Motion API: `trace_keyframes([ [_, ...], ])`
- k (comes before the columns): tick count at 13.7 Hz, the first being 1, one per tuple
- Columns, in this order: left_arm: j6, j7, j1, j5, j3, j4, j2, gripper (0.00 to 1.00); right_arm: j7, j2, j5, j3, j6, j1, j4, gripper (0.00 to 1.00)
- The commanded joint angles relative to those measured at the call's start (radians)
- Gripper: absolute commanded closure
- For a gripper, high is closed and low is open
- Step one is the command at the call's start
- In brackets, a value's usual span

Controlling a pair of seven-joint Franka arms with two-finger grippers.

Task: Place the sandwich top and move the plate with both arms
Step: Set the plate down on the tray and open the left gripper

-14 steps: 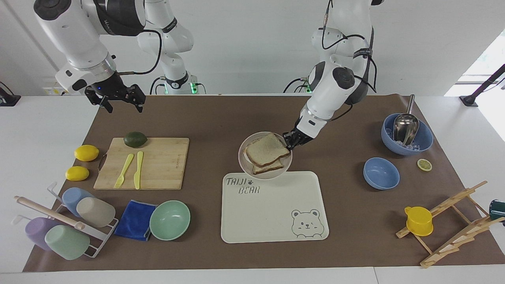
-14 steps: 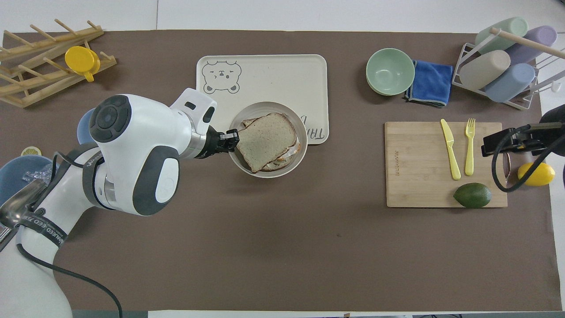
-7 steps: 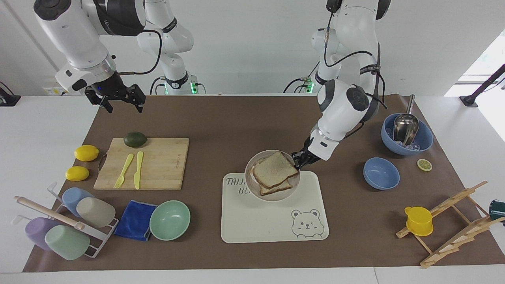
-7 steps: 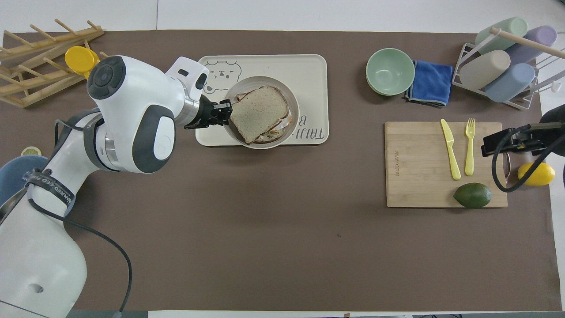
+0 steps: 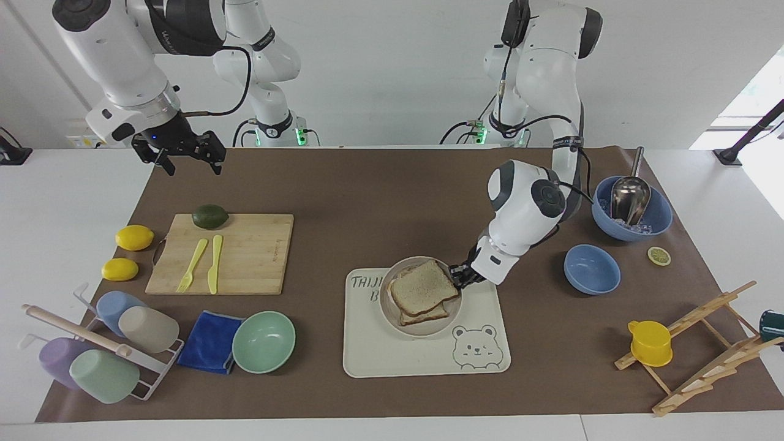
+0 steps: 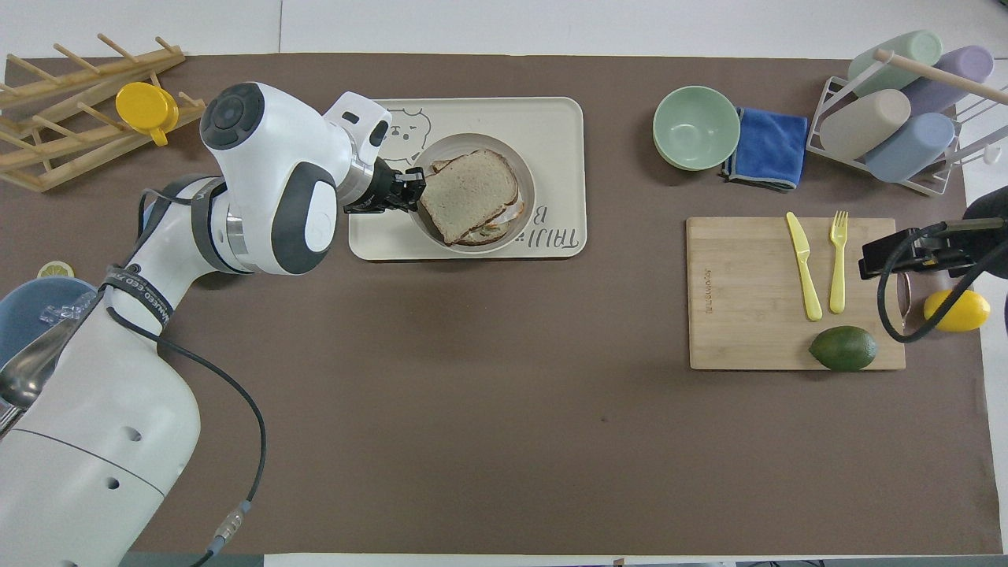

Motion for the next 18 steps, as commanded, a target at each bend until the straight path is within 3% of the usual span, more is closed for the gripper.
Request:
trace_keyframes([
  [1,0.037,0.034,0.004,0.002,-0.006,0.013,0.009,1.0,-0.001,-0.011,0.021,0.005,-0.005,-0.013,-0.004,0.0],
  [14,0.149,0.076,0.001,-0.001,-0.006,-0.05,0.012,1.0,-0.002,-0.012,0.021,0.005,-0.005,-0.013,-0.004,0.0],
  [15,0.149,0.076,0.003,-0.001,-0.006,-0.052,0.012,0.95,-0.001,-0.011,0.021,0.005,-0.005,-0.013,-0.004,0.0],
  [16,0.148,0.077,0.007,-0.001,-0.006,-0.05,0.012,0.67,-0.001,-0.011,0.021,0.005,-0.005,-0.013,-0.004,0.0],
  [18,0.146,0.076,0.009,0.001,-0.005,-0.047,0.012,0.26,-0.002,-0.011,0.021,0.005,-0.005,-0.013,-0.004,0.0],
])
